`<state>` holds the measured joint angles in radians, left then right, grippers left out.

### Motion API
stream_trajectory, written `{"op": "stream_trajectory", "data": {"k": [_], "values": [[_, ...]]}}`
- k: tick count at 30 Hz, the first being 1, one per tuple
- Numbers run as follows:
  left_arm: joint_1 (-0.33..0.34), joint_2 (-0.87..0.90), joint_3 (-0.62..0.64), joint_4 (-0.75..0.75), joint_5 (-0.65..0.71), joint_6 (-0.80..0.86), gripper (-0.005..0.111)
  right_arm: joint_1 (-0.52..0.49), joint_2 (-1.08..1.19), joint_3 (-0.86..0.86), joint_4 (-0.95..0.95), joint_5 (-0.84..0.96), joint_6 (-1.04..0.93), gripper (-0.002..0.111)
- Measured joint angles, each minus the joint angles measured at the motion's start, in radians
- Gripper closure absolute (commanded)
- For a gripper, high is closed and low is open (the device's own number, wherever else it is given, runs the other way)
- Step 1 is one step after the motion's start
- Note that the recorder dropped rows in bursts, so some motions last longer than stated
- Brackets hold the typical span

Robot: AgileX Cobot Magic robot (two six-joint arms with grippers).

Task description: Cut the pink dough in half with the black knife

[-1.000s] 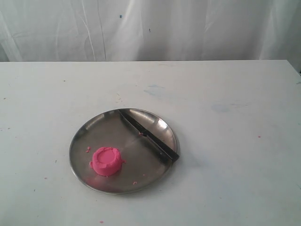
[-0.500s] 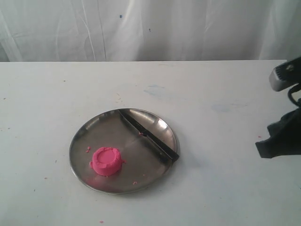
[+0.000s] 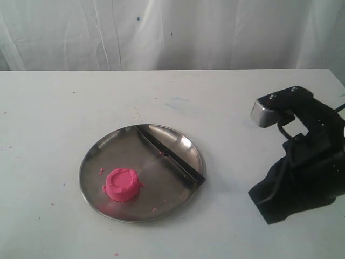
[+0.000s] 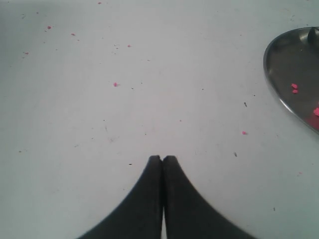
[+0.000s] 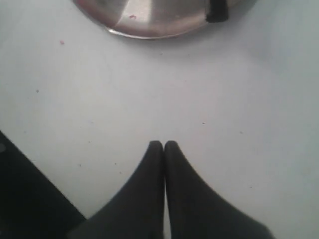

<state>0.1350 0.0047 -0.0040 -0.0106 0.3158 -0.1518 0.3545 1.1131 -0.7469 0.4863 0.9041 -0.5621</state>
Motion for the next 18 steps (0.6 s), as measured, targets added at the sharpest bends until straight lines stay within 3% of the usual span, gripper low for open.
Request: {"op": "stream_trajectory", "data": {"k": [10, 14, 18], "values": [[0.0, 0.0, 0.0, 0.0, -0.021, 0.0, 0.107, 0.052, 0.004, 0.0, 0.007, -0.059, -0.051, 0.104], [0.0, 0.0, 0.0, 0.0, -0.097, 0.0, 0.107, 0.052, 0.006, 0.0, 0.016, -0.084, -0.051, 0.095], [0.0, 0.0, 0.001, -0.024, -0.264, -0.032, 0.107, 0.052, 0.006, 0.0, 0.03, -0.099, -0.051, 0.09]]}}
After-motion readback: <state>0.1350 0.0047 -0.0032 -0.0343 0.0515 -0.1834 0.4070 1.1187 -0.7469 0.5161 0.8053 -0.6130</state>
